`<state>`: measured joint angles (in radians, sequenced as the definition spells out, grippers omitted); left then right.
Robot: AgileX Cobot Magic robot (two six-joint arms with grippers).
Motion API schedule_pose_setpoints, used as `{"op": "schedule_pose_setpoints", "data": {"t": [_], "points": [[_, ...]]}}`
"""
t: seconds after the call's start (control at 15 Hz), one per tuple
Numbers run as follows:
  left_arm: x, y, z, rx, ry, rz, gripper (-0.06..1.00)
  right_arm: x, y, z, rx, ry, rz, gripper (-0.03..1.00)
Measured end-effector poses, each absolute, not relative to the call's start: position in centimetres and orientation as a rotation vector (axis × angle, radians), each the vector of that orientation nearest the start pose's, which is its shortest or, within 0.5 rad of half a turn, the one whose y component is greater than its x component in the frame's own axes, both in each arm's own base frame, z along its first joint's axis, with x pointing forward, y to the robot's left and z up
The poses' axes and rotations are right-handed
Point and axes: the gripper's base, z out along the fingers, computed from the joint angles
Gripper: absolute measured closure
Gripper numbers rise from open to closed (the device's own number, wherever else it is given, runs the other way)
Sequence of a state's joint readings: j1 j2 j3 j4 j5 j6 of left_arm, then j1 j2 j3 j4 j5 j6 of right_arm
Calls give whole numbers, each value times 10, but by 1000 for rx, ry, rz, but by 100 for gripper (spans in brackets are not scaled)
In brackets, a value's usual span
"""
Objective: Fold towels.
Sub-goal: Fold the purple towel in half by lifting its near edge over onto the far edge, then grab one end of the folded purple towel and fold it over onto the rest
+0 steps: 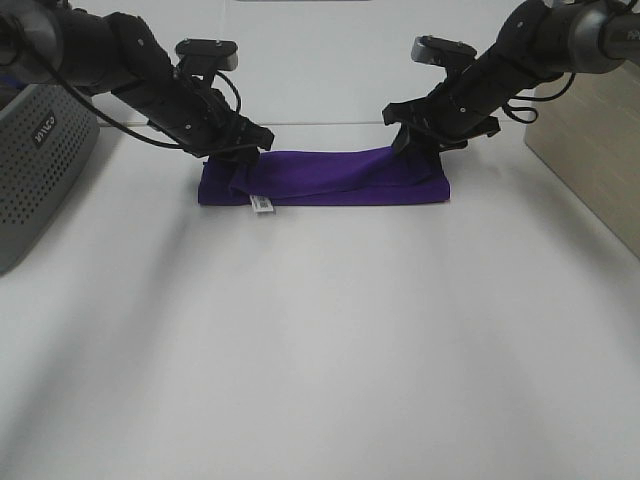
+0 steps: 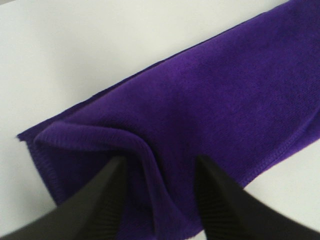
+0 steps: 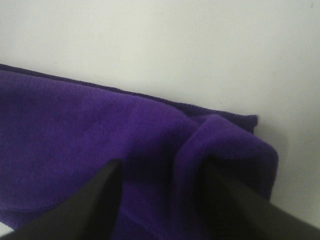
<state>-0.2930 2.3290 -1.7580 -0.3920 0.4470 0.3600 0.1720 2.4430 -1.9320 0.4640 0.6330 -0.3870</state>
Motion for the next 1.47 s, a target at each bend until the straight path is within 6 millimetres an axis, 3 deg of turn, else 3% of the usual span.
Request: {"op": "schedule_pose_setpoints", "data": {"t": [0.07,0.2,0.47,0.6,0.73,0.93,1.13,1.27,1.4,1.47], "points": [[487,-153,135,380,2458,-317,37,513,114,117,-332,2567,408,32],[490,-133,138,303,2500,-312,28,509,110,123,-390,2596,349,18],[494,-90,161,259,2670,-369,26,489,105,188,-390,2674,331,15],[502,-68,155,167,2737,-473,25,476,104,212,-379,2730,359,15],[509,-57,131,117,2782,-646,24,468,103,231,-374,2735,354,15],[514,-66,100,129,2810,-823,24,461,100,246,-378,2743,323,15],[519,-79,89,119,2783,-917,24,457,97,246,-400,2780,296,15],[520,-104,86,152,2759,-969,24,456,96,245,-411,2797,273,15],[521,-127,86,207,2740,-947,29,455,95,244,-417,2808,266,15],[521,-130,85,219,2743,-928,41,454,95,244,-423,2826,264,15]]}}
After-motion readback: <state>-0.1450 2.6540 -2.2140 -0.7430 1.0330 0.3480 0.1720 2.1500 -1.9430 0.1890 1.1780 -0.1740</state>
